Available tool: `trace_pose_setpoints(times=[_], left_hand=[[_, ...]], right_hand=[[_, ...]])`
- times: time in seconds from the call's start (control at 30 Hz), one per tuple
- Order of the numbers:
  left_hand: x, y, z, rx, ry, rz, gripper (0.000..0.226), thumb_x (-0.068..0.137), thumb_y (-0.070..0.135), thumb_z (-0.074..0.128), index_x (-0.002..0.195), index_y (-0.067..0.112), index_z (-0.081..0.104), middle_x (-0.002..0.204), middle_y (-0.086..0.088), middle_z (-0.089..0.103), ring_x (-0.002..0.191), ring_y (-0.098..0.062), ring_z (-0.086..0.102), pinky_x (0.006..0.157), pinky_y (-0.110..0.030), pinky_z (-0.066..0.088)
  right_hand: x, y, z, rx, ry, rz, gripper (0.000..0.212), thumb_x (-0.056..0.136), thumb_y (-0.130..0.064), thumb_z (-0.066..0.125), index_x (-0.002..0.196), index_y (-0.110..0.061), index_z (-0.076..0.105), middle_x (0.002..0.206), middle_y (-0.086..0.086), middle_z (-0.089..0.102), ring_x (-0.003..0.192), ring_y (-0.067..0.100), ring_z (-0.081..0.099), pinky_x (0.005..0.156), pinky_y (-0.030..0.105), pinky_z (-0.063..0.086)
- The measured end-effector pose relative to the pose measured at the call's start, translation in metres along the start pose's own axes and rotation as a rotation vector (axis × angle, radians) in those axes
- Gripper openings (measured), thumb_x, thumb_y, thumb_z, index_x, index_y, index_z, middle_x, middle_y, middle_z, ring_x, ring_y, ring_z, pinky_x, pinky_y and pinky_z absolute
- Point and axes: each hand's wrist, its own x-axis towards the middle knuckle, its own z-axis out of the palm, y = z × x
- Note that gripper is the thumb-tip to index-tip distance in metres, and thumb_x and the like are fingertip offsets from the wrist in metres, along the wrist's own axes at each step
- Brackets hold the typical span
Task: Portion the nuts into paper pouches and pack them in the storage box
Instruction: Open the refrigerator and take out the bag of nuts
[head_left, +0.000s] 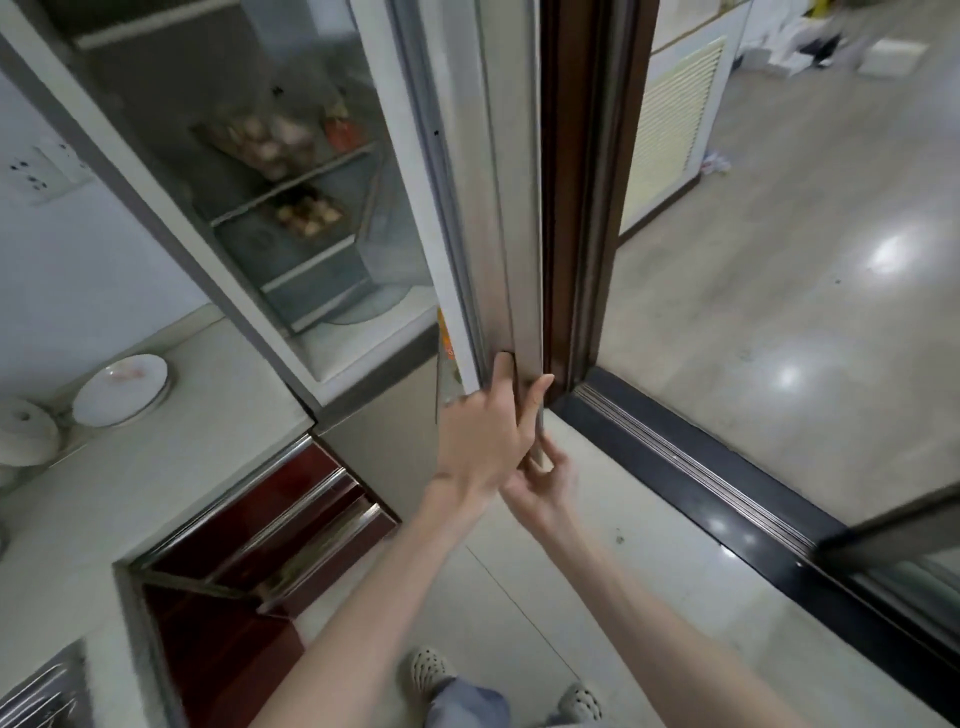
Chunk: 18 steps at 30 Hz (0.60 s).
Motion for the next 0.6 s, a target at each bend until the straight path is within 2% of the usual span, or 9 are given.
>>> trace_pose_setpoints(times=[0.07, 0.13, 0.2, 0.27, 0.37, 0.47, 0.53, 0.6], left_hand=[[0.010, 0.027, 0.008, 0.065, 0.013, 0.087, 0.046, 0.095, 0.053, 0.049, 0.099, 0.009, 0.064, 0.047, -0.004, 0.060, 0.039, -0.024, 0.059, 0.041, -0.023, 0.044], [0.021, 0.052, 0.018, 0.067, 0.031, 0.142, 0.040, 0.092, 0.050, 0.057, 0.090, 0.011, 0.065, 0.044, -0.004, 0.057, 0.037, -0.024, 0.058, 0.039, -0.020, 0.036], [0.032, 0.076, 0.029, 0.022, -0.015, 0.172, 0.039, 0.093, 0.049, 0.059, 0.088, 0.011, 0.064, 0.047, -0.007, 0.060, 0.041, -0.028, 0.061, 0.040, -0.026, 0.045], [0.043, 0.098, 0.040, 0.000, -0.036, 0.196, 0.038, 0.094, 0.047, 0.058, 0.084, 0.011, 0.063, 0.050, -0.009, 0.062, 0.045, -0.030, 0.063, 0.042, -0.030, 0.049], [0.060, 0.125, 0.052, -0.032, -0.086, 0.180, 0.040, 0.096, 0.049, 0.053, 0.083, 0.012, 0.062, 0.061, -0.013, 0.067, 0.057, -0.036, 0.066, 0.052, -0.035, 0.048], [0.074, 0.142, 0.063, -0.037, -0.128, 0.186, 0.042, 0.097, 0.051, 0.048, 0.084, 0.015, 0.064, 0.068, -0.010, 0.070, 0.064, -0.034, 0.068, 0.057, -0.035, 0.049], [0.078, 0.150, 0.067, -0.076, -0.129, 0.203, 0.039, 0.096, 0.047, 0.052, 0.080, 0.015, 0.065, 0.063, -0.007, 0.068, 0.058, -0.030, 0.066, 0.050, -0.030, 0.047], [0.078, 0.155, 0.072, -0.088, -0.107, 0.233, 0.033, 0.093, 0.041, 0.060, 0.074, 0.015, 0.065, 0.056, -0.004, 0.065, 0.050, -0.026, 0.063, 0.044, -0.025, 0.036]], right_hand=[[-0.009, -0.027, 0.002, 0.037, -0.004, -0.039, 0.019, 0.092, -0.018, 0.055, 0.080, -0.003, 0.059, 0.073, 0.010, 0.048, 0.072, 0.020, 0.047, 0.084, 0.017, 0.038], [-0.017, -0.055, 0.005, 0.067, -0.015, -0.101, 0.026, 0.090, -0.018, 0.055, 0.069, -0.003, 0.058, 0.060, 0.006, 0.046, 0.058, 0.014, 0.044, 0.062, 0.018, 0.036], [-0.023, -0.083, 0.008, 0.090, -0.033, -0.165, 0.035, 0.090, -0.019, 0.057, 0.058, -0.005, 0.058, 0.048, 0.001, 0.045, 0.043, 0.010, 0.042, 0.047, 0.015, 0.034], [-0.028, -0.108, 0.013, 0.109, -0.043, -0.213, 0.032, 0.091, -0.019, 0.057, 0.061, -0.007, 0.055, 0.044, 0.001, 0.045, 0.034, 0.009, 0.040, 0.038, 0.015, 0.034], [-0.031, -0.142, 0.020, 0.105, -0.040, -0.280, 0.027, 0.091, -0.019, 0.057, 0.066, -0.010, 0.053, 0.042, 0.001, 0.048, 0.031, 0.008, 0.041, 0.034, 0.013, 0.035], [-0.032, -0.168, 0.024, 0.085, -0.044, -0.297, 0.026, 0.092, -0.020, 0.056, 0.068, -0.010, 0.052, 0.043, 0.001, 0.051, 0.032, 0.007, 0.042, 0.037, 0.012, 0.036], [-0.032, -0.182, 0.026, 0.061, -0.033, -0.311, 0.028, 0.092, -0.020, 0.057, 0.067, -0.011, 0.050, 0.044, 0.001, 0.050, 0.039, 0.006, 0.042, 0.047, 0.012, 0.037], [-0.031, -0.191, 0.029, 0.059, -0.019, -0.325, 0.026, 0.090, -0.021, 0.059, 0.067, -0.011, 0.051, 0.049, 0.001, 0.049, 0.052, 0.007, 0.042, 0.064, 0.012, 0.040]])
